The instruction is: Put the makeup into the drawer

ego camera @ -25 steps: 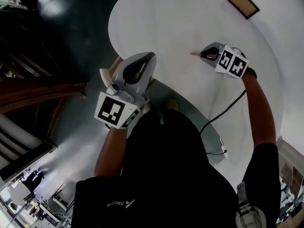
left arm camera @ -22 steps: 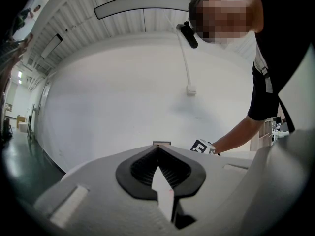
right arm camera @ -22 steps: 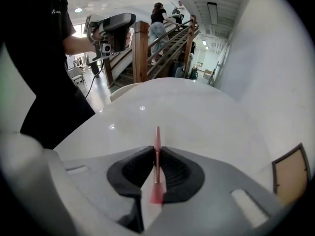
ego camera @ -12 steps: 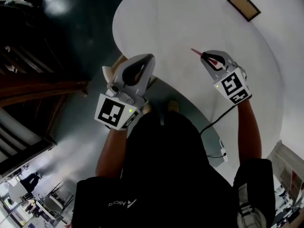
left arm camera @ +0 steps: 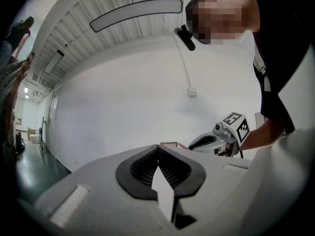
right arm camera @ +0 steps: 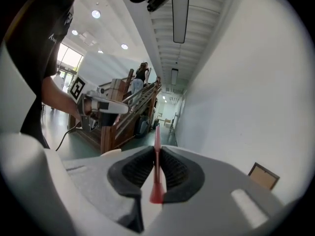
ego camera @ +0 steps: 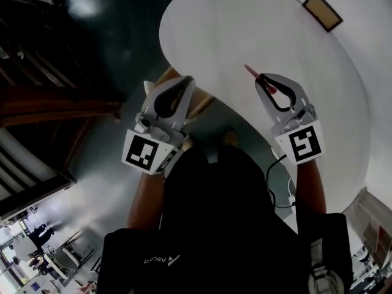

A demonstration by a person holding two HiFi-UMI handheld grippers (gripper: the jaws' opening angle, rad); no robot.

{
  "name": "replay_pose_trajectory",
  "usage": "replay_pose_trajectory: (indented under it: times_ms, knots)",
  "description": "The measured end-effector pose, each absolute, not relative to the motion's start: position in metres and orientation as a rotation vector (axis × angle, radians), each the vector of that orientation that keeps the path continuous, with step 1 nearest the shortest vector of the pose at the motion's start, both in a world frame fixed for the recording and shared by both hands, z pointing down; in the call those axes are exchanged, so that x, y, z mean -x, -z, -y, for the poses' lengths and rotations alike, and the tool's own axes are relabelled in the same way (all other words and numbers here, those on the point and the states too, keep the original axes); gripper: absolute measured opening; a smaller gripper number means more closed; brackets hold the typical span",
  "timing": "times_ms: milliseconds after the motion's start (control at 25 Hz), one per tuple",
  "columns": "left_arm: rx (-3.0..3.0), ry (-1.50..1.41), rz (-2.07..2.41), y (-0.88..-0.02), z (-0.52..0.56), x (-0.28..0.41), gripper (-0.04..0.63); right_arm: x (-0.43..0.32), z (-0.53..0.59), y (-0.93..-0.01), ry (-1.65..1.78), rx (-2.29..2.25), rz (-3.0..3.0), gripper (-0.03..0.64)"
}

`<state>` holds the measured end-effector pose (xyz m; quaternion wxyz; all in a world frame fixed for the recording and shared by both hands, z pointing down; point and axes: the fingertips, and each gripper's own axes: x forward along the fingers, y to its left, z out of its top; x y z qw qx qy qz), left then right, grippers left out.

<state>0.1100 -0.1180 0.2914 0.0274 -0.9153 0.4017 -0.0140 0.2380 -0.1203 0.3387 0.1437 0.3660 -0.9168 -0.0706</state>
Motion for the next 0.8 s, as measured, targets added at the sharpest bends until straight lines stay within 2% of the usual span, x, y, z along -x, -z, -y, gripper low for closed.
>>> replay_pose_trajectory:
  times_ms: [440,800]
  knots:
    - [2.774,-0.055,-1.249,-0.266,0.095,-0.007,0.011,-0.138,0.088,-0.285,0.134,-1.224,2.74,0.051]
    - [2.792,-0.136,-1.134,-0.258,0.099,0.088,0.011,-0.027,0.081,-0.285,0.095,-1.247,2.697,0.051]
